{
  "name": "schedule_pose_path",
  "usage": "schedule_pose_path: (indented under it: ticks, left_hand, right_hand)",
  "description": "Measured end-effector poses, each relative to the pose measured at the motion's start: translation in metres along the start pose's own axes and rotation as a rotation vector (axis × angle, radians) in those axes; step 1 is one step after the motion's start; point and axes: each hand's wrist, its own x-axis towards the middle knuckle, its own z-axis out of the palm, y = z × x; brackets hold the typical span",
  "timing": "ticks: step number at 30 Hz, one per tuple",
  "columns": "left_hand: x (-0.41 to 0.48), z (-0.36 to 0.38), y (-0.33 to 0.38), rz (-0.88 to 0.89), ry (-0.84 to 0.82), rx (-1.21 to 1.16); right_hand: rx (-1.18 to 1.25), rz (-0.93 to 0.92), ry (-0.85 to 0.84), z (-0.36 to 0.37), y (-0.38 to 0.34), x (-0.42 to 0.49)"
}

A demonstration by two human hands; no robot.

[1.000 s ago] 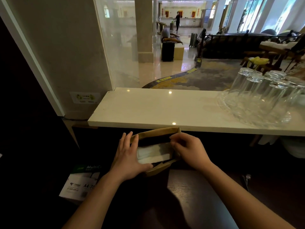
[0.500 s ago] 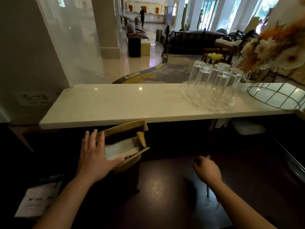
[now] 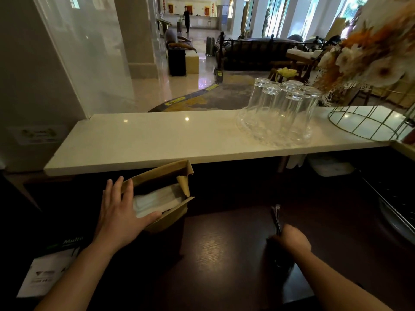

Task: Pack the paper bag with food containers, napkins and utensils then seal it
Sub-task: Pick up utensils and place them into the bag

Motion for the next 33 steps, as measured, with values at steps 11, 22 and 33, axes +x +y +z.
schedule_pose_path:
  ticks: [11, 22, 33]
  left_hand:
    - [-0.002, -0.002, 0.002, -0.019, -0.017, -0.040]
    - [0.000, 0.000, 0.001, -0.028, -0.017, -0.038]
    - [0.001, -0.002, 0.000, -0.025, -0.029, -0.048]
  right_hand:
    - [0.059, 0.054, 0.003, 0.002, -0.008, 0.012]
    - [0.213, -0.007, 0.027, 0.004, -0.020, 0.015]
    - [0.590, -0.256, 0.131, -0.035, -0.069, -0.021]
